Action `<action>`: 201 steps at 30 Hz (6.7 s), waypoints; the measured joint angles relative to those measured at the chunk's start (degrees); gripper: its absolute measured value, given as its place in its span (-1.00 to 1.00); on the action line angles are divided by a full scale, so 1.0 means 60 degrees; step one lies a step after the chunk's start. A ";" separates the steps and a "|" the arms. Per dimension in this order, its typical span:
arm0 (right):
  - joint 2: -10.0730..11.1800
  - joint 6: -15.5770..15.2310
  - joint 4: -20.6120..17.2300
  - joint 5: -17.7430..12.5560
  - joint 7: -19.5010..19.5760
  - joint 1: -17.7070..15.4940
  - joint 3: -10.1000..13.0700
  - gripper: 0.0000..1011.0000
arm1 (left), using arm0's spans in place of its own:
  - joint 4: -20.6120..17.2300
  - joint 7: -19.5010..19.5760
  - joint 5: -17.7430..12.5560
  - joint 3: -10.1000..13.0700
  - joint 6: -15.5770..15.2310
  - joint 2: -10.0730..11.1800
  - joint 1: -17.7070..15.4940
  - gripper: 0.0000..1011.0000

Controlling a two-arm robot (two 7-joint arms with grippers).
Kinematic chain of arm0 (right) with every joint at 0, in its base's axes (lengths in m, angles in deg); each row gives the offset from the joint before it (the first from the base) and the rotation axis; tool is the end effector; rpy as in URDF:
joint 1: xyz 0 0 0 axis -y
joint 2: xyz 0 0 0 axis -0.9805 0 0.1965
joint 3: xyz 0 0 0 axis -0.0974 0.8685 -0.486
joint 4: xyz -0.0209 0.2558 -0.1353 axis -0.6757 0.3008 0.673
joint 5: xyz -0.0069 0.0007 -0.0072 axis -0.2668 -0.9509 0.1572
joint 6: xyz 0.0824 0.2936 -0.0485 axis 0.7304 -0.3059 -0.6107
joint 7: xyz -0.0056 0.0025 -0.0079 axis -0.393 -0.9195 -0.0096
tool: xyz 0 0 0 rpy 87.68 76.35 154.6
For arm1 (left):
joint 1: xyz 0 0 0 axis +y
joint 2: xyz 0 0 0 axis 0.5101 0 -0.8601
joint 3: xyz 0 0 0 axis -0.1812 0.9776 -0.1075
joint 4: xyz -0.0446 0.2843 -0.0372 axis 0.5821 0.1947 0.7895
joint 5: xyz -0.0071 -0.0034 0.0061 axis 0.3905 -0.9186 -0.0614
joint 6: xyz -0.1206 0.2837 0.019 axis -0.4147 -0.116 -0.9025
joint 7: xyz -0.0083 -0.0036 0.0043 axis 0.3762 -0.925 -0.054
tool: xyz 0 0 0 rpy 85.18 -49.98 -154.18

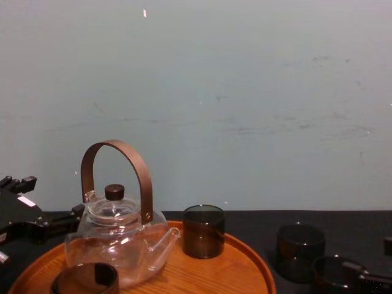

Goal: Pick up the glass from the table and place it on the tray.

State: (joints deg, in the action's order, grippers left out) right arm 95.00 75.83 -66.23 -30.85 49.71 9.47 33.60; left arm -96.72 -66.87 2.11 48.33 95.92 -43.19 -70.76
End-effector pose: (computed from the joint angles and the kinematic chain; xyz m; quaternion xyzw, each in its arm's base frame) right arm 0.3010 -0.0668 -0.2948 -0.1014 0.0234 -0.4569 0.8834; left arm 0.3582 0.0827 -0.3022 0.1414 -0.1325 0.5799 0.7913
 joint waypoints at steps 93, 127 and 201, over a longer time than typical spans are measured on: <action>-0.1843 -0.0832 0.2633 0.1235 -0.0928 0.1698 0.0039 0.79 | 0.0000 0.0000 0.0000 0.0000 0.0000 0.0000 0.0000 0.98; -0.1386 -0.0634 0.0916 0.0978 -0.1292 0.1034 0.0013 0.79 | 0.0000 0.0000 0.0000 0.0000 0.0000 0.0000 0.0000 0.98; -0.3421 -0.0452 0.3883 0.1584 -0.2220 0.3447 -0.2488 0.79 | 0.0000 0.0000 0.0000 0.0000 0.0000 0.0000 0.0000 0.98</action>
State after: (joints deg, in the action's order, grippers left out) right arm 74.47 73.12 -42.93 -21.34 36.39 30.16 18.67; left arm -96.72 -66.87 2.11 48.33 95.92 -43.19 -70.76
